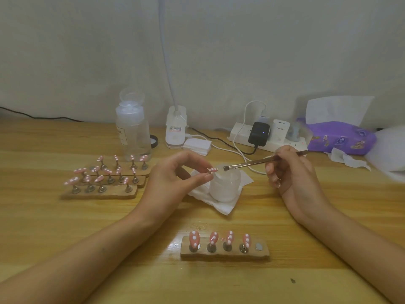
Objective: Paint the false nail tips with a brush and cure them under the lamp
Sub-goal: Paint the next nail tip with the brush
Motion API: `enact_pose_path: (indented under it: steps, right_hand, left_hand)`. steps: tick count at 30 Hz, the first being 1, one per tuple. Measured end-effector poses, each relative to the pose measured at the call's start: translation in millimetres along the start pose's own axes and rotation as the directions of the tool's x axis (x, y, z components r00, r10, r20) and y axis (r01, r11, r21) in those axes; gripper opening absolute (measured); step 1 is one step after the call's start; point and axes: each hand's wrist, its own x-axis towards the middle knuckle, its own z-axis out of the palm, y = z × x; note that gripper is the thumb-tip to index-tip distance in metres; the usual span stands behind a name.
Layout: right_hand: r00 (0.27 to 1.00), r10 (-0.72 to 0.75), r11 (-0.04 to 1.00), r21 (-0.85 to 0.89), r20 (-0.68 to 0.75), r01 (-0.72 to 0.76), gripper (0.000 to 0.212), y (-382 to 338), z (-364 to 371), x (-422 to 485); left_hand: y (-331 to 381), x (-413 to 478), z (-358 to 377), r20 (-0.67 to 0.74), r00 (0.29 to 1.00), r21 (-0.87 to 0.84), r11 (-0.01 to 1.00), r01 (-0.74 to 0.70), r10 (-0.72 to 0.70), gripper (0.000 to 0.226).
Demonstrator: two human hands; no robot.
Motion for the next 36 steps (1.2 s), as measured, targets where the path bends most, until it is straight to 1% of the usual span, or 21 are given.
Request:
enact_pose_path:
  steps: [7, 12, 15, 17, 19, 22, 24, 28, 32, 36]
  right_hand:
    - [0.999, -0.024, 1.0, -0.001, 0.028, 0.024, 0.021, -0.9, 1.1, -0.9]
    - [0.993, -0.05, 0.998, -0.02, 0.108, 0.053, 0.017, -2.7, 4.4, -2.8]
    - [0.989, -0.062, 0.995, -0.071, 0.137, 0.072, 0.018, -2.2, 5.0, -4.3]
    - [0.992, -0.058, 0.992, -0.101, 0.111, 0.069, 0.02, -1.5, 4.2, -3.6]
    - [0.996, -0.055, 0.994, -0.091, 0.075, 0.062, 0.021, -1.6, 2.7, -2.7]
    - [0.992, -0.062, 0.996, -0.06, 0.108, 0.069, 0.018, -2.6, 3.1, -3.9]
    - [0.988, -0.064, 0.993, -0.091, 0.139, 0.077, 0.018, -2.6, 4.8, -5.4]
    - [0.995, -0.061, 0.993, -0.094, 0.083, 0.069, 0.021, -2.2, 3.1, -4.0]
    - [0.989, -0.069, 0.992, -0.091, 0.134, 0.082, 0.018, -2.8, 5.6, -5.4]
    - [0.994, -0.071, 0.993, -0.09, 0.086, 0.079, 0.019, -2.0, 3.8, -3.8]
  left_hand:
    - [-1.5, 0.1, -0.1, 0.003, 1.0, 0.01, 1.0, 0.008, -0.008, 0.009]
    - [-0.3, -1.0, 1.0, 0.012, 1.0, 0.001, 1.0, 0.003, -0.003, 0.005]
    - [0.9, -1.7, 1.6, 0.013, 1.0, 0.013, 1.0, -0.017, 0.017, 0.006]
    - [1.7, -2.1, 1.6, 0.013, 0.999, 0.031, 0.999, -0.035, 0.034, 0.006]
    - [2.3, -2.5, 1.4, 0.015, 0.999, 0.043, 0.998, -0.049, 0.048, 0.005]
    - [3.6, -3.1, 1.5, 0.015, 0.997, 0.059, 0.996, -0.07, 0.069, 0.006]
    - [4.3, -3.9, 1.5, 0.016, 0.996, 0.083, 0.992, -0.09, 0.089, 0.006]
    - [4.8, -3.5, 1.2, 0.003, 0.994, 0.127, 0.986, -0.111, 0.111, 0.007]
    - [3.3, -3.9, 1.7, -0.008, 0.993, 0.164, 0.98, -0.113, 0.116, 0.01]
    - [3.0, -3.8, 1.3, -0.018, 0.993, 0.191, 0.976, -0.11, 0.115, 0.011]
